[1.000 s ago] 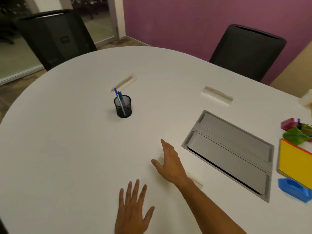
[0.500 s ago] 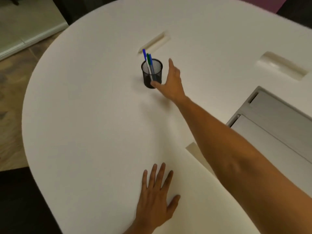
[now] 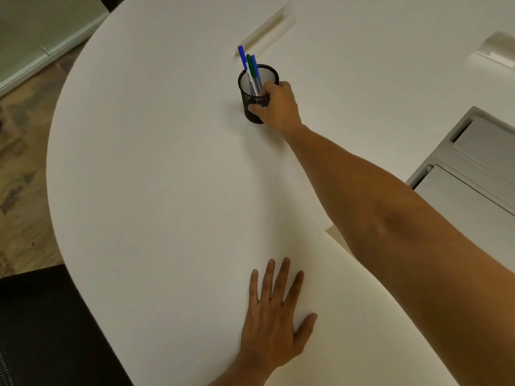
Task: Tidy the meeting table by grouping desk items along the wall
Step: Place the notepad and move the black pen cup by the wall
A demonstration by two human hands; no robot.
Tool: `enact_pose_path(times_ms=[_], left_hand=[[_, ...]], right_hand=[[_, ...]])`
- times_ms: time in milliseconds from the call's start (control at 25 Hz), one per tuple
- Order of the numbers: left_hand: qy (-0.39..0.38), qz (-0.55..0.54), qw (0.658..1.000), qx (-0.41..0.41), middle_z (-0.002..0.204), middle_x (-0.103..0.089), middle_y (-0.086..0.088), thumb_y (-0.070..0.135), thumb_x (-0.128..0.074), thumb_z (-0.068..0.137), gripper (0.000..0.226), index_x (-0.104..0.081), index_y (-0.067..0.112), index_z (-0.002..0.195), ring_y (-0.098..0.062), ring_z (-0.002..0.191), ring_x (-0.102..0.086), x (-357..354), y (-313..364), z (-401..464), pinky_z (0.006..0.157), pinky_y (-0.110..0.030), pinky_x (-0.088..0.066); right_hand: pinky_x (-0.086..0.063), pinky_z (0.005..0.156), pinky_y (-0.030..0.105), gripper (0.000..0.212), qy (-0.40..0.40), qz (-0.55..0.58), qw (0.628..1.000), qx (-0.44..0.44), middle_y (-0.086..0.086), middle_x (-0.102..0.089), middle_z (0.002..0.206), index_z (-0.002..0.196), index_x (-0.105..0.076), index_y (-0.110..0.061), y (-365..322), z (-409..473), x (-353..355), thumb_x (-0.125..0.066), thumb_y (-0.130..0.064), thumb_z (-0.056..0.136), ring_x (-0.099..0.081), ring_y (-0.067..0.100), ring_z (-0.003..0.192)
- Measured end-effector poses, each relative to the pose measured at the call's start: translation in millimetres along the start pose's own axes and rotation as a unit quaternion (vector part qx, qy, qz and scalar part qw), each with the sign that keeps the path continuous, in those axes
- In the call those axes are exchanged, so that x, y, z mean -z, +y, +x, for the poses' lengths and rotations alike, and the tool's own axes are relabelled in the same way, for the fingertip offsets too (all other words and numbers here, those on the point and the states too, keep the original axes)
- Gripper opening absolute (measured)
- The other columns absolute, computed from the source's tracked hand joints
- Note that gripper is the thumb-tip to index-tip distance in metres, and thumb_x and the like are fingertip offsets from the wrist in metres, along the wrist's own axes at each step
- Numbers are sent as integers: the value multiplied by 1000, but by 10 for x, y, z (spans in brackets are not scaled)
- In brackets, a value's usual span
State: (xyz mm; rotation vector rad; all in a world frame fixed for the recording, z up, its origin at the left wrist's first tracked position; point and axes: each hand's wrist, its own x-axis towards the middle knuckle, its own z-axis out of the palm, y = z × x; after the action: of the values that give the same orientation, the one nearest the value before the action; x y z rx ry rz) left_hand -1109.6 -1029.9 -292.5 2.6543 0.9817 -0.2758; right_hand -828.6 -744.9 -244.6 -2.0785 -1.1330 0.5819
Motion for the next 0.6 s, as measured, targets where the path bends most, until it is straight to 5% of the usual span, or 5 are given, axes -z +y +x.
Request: enact_pose_path(times_ms=[80, 440, 600], left_hand=[[5, 2, 1000, -5, 165, -9, -1, 73, -33, 90, 77, -23, 31, 155, -29, 151, -12, 7, 8, -7, 114, -62, -18], [16, 35, 999, -15, 165, -8, -7, 71, -32, 91, 80, -21, 24, 155, -32, 152, -4, 20, 14, -25, 116, -61, -15], [34, 47, 998, -27, 165, -9, -9, 66, -32, 92, 77, -24, 22, 155, -31, 152, -3, 30, 24, -70, 117, -60, -13]], right_hand=[[-48, 85, 23, 40, 12, -2, 1000, -7, 10, -49, 126, 111, -64, -12, -40, -48, 67, -80, -34, 81, -53, 17, 93], [-42, 82, 7, 33, 137, 90, 986, -24, 6, -46, 131, 89, -61, -18, 148, -1122, 786, -84, -37, 74, -50, 11, 104], [-56, 85, 23, 44, 207, 99, 973, -25, 2, -43, 124, 95, -54, -15, 383, -1842, 1142, -86, -33, 71, -53, 4, 100]])
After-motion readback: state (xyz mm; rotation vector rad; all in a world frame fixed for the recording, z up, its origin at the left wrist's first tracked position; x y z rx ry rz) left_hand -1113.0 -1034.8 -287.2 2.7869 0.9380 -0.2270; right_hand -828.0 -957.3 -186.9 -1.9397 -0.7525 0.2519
